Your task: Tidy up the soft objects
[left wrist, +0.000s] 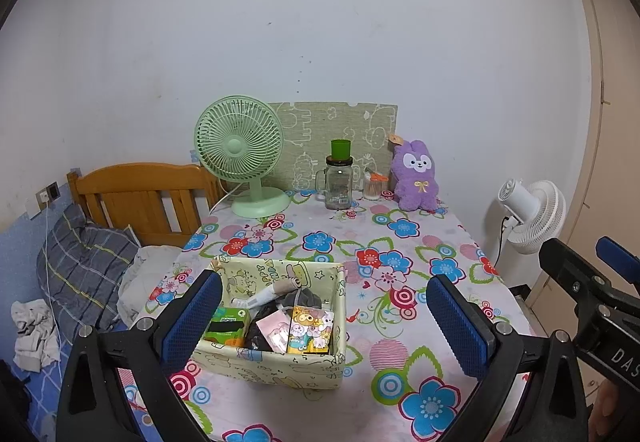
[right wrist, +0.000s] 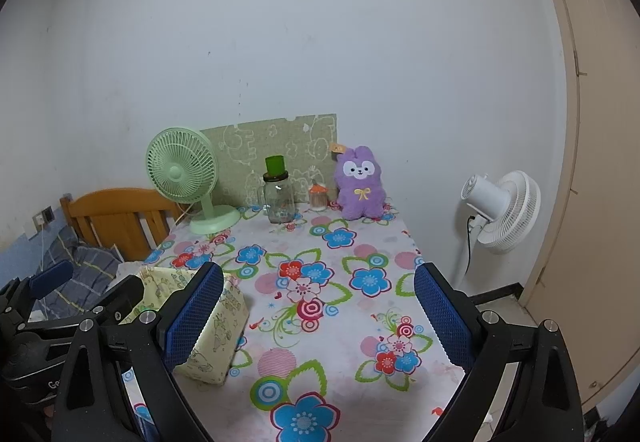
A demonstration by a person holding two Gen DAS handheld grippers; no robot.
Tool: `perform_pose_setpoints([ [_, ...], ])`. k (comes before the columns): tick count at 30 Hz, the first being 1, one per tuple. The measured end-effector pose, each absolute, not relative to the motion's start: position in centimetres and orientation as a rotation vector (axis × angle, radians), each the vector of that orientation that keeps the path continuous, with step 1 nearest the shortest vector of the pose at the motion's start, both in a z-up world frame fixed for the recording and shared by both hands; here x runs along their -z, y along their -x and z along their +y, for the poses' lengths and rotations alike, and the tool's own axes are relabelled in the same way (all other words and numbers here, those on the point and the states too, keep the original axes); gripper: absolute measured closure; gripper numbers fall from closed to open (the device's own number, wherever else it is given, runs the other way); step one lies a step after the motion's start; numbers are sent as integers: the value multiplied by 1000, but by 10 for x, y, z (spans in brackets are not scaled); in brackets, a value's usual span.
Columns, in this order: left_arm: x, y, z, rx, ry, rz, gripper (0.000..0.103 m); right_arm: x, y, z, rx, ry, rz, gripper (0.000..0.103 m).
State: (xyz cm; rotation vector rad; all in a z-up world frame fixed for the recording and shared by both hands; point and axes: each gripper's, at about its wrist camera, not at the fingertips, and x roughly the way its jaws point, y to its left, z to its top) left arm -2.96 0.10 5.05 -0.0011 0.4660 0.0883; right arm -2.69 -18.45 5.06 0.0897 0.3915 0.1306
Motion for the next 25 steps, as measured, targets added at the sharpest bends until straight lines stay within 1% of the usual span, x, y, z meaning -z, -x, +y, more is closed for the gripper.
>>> perform_pose_setpoints([
  [25, -48, 29, 5, -96, 9, 471, 0, -46, 26, -183, -134, -88, 395, 5],
])
